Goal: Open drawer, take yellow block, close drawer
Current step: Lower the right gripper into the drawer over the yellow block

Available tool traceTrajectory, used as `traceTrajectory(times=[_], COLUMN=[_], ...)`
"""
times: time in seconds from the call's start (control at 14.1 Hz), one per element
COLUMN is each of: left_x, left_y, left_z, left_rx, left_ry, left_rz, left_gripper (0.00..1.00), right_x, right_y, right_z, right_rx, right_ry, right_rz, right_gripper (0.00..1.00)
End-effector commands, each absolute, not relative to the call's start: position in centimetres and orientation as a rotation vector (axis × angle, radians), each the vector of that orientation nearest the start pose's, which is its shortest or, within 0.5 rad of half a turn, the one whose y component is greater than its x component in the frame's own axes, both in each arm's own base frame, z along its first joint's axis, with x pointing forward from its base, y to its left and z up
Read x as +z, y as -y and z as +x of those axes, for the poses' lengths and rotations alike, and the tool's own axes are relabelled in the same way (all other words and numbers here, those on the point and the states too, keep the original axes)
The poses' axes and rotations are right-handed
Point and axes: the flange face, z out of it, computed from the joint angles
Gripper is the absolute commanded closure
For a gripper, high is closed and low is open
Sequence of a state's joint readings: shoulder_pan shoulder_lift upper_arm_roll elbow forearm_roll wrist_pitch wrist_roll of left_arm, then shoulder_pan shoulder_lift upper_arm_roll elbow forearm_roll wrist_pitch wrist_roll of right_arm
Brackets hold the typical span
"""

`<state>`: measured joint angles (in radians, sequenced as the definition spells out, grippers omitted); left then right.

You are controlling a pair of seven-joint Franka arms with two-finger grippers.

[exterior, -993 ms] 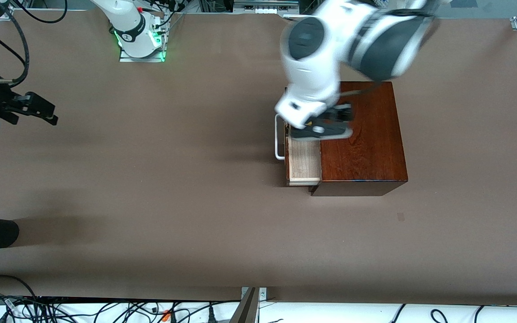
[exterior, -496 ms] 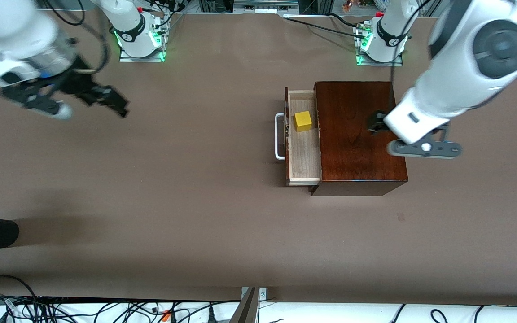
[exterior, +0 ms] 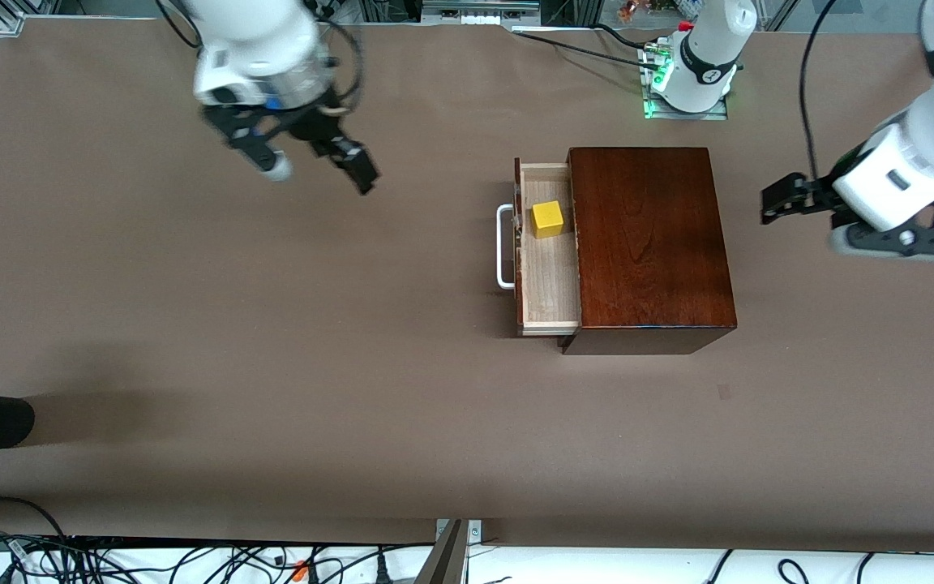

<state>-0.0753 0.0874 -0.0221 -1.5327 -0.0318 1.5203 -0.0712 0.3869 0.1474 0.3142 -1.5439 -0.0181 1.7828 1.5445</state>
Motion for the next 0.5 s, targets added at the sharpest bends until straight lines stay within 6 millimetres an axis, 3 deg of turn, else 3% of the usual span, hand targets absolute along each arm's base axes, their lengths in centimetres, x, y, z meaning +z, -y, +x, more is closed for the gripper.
traceTrajectory(times=[0.0,0.21,0.43], left_x=[58.3,58.5,58.7], left_y=[5.4,4.9,5.1], left_z=[55.4,56.2,56.2], left_rx=[0.138,0.127,0.121], left_ry=[-0.046,-0.034,-0.008], left_rz=[-3.126,-3.120,-3.126], left_gripper=[0.00,0.00,0.00], right_x=[55.1,52.0,49.9], right_y=[-44.0,-49.9,-54.7], right_z=[45.9,43.6,42.6], right_rx=[-0.047,0.013,0.076], right_ry=[-1.501,-1.734,-1.899], right_rz=[-2.632,-2.424,-2.297], right_gripper=[0.00,0.00,0.00])
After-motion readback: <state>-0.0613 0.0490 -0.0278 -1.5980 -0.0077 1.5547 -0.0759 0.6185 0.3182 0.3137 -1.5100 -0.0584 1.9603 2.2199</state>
